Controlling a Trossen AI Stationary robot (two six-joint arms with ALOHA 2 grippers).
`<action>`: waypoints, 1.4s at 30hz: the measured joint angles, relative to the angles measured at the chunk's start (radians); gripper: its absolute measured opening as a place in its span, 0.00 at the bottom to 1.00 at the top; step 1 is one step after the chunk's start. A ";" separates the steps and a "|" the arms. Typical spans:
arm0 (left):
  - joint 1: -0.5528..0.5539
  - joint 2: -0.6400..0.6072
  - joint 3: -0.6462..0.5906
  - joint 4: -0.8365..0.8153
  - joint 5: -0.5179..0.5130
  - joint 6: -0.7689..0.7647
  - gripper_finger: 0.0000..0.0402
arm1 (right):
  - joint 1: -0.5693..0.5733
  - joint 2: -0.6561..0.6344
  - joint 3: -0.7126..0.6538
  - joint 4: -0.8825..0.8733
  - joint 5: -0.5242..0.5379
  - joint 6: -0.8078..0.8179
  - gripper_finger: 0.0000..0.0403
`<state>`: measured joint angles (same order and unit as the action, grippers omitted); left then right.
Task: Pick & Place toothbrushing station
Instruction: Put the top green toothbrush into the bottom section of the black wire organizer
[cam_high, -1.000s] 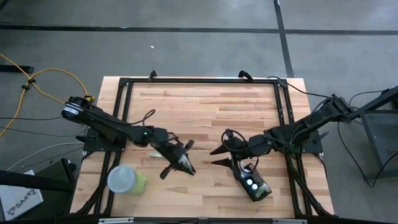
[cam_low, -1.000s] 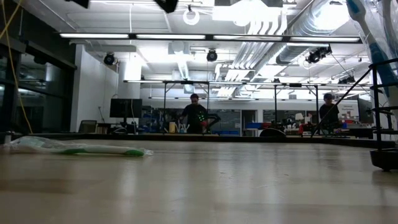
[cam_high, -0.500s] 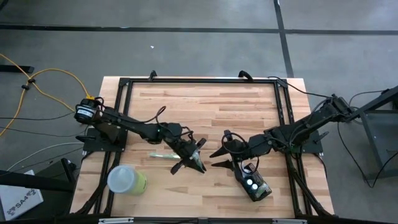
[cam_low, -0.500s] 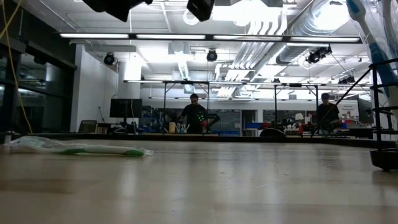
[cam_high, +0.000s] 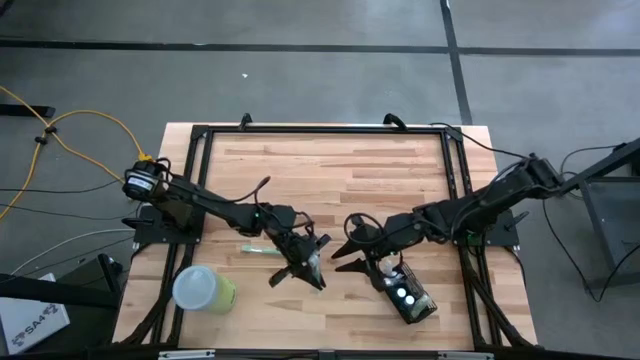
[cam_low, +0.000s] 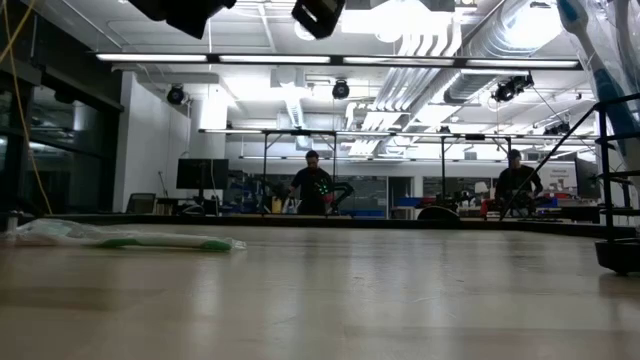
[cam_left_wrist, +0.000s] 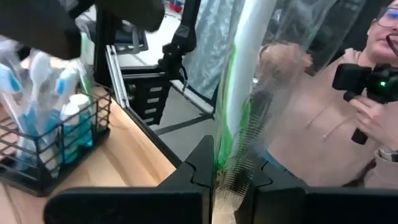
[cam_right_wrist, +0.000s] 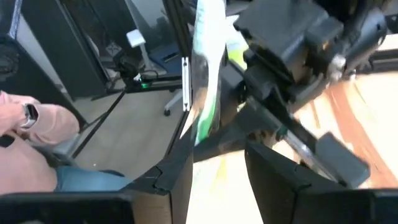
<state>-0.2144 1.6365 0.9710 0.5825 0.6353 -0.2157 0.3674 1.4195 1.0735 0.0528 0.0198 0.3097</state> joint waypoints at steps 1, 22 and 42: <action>-0.002 0.009 0.000 0.005 -0.001 0.000 0.04 | 0.000 0.007 -0.001 0.015 -0.001 -0.002 0.34; 0.024 0.063 0.003 0.114 0.007 -0.028 0.04 | -0.029 0.066 0.000 0.144 -0.076 -0.034 0.34; 0.015 0.062 0.003 0.083 0.058 -0.025 0.04 | -0.050 0.085 0.000 0.189 -0.209 -0.044 0.34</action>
<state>-0.1993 1.6989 0.9741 0.6656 0.6936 -0.2402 0.3176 1.5047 1.0733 0.2417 -0.1895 0.2653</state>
